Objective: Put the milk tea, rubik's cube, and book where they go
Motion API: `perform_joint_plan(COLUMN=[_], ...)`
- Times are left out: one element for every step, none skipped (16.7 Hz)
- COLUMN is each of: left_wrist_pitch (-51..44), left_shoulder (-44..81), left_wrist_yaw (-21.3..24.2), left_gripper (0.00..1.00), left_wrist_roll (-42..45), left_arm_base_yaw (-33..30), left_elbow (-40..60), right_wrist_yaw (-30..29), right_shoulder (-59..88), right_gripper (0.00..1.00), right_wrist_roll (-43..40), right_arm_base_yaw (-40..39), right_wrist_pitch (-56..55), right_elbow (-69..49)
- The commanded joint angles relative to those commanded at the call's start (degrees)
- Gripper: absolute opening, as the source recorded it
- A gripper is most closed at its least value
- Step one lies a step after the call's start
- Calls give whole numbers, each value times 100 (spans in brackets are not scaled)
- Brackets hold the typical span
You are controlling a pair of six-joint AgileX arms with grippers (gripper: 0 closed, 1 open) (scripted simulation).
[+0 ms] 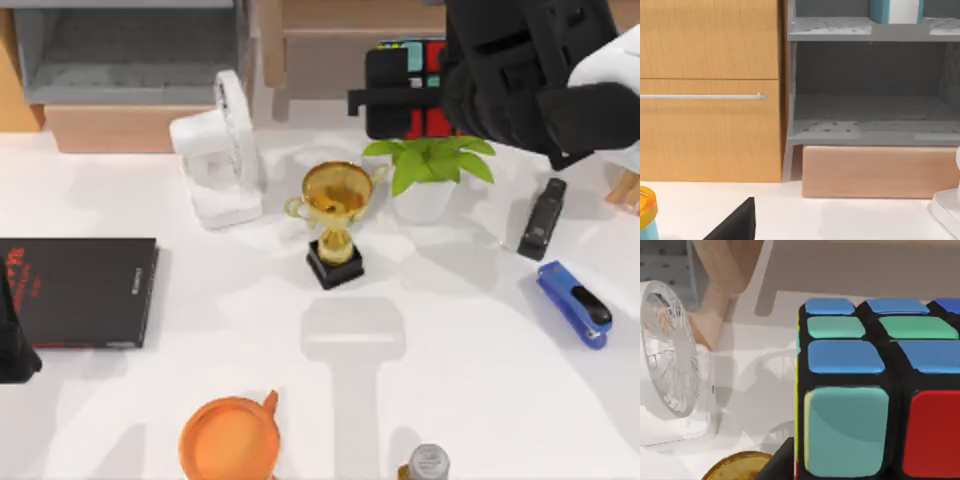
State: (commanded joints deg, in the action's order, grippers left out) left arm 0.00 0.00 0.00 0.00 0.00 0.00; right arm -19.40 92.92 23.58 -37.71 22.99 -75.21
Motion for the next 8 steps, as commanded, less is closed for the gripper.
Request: perform_joint_plan(left_wrist_pitch=[0, 0, 0, 0, 0, 0, 0, 0], left_shoulder=[0, 0, 0, 0, 0, 0, 0, 0], left_wrist_yaw=[0, 0, 0, 0, 0, 0, 0, 0], left_gripper=[100, 100, 100, 100, 100, 100, 100, 100], left_wrist_roll=[0, 0, 0, 0, 0, 0, 0, 0], left_arm_base_yaw=[0, 0, 0, 0, 0, 0, 0, 0], left_elbow=[0, 0, 0, 0, 0, 0, 0, 0], right_wrist_yaw=[-243, -479, -703, -911, -1100, -1261, -1392, -1490], right_shoulder=[115, 220, 314, 397, 468, 527, 578, 623], right_gripper=[0, 0, 0, 0, 0, 0, 0, 0], right_wrist_roll=[-345, -686, -1013, -1319, -1597, -1832, -2023, -2163], right_arm_base_yaw=[54, 109, 164, 218, 269, 317, 359, 394], right_wrist_pitch=[-484, -950, -1377, -1758, -2085, -2344, -2546, -2689], right_elbow=[-308, -605, -884, -1140, -1369, -1561, -1715, -1827])
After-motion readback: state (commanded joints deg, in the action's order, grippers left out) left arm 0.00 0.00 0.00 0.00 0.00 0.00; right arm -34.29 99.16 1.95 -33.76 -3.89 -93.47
